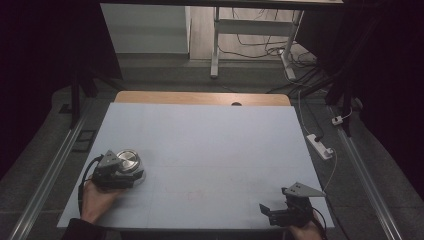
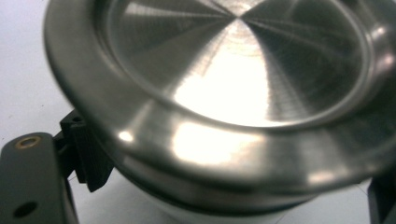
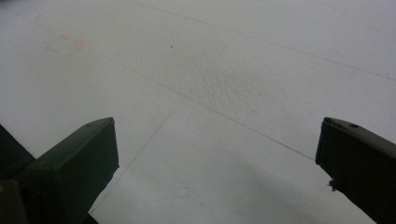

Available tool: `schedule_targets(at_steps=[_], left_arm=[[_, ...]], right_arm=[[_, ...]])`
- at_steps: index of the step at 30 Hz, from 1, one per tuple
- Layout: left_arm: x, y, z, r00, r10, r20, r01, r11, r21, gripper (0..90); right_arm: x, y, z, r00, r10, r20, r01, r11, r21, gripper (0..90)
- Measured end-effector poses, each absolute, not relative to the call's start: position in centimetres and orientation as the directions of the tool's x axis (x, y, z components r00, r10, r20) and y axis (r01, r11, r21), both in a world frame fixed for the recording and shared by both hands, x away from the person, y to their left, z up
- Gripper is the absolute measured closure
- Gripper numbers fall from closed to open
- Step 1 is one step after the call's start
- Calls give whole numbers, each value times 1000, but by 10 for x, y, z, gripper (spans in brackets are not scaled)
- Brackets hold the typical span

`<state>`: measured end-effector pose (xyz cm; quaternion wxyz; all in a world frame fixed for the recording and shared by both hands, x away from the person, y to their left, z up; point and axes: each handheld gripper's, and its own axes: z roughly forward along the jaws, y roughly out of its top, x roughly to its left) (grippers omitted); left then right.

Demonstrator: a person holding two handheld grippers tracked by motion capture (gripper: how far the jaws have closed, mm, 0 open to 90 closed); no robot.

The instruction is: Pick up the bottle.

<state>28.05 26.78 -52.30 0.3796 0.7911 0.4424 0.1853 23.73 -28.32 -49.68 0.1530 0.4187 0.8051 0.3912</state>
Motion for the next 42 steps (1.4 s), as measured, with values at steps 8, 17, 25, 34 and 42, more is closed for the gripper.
schedule_targets(at_steps=[8, 17, 25, 34, 42], left_arm=[[281, 266, -520, 527, 849, -44, 579, -320, 750, 148], [280, 269, -513, 524, 847, -95, 582, -274, 766, 149], [281, 266, -506, 548, 832, -93, 568, -288, 771, 149], [283, 256, -494, 587, 805, -81, 551, -324, 769, 149], [286, 243, -483, 630, 773, -72, 524, -355, 774, 149]], right_arm=[[237, -283, -497, -610, 789, 72, 546, 352, 760, 0], [236, -282, -496, -615, 786, 67, 539, 356, 763, 0], [236, -282, -496, -612, 788, 70, 542, 353, 762, 0], [237, -282, -497, -613, 787, 70, 545, 357, 759, 0], [237, -283, -497, -610, 789, 74, 547, 352, 760, 0]])
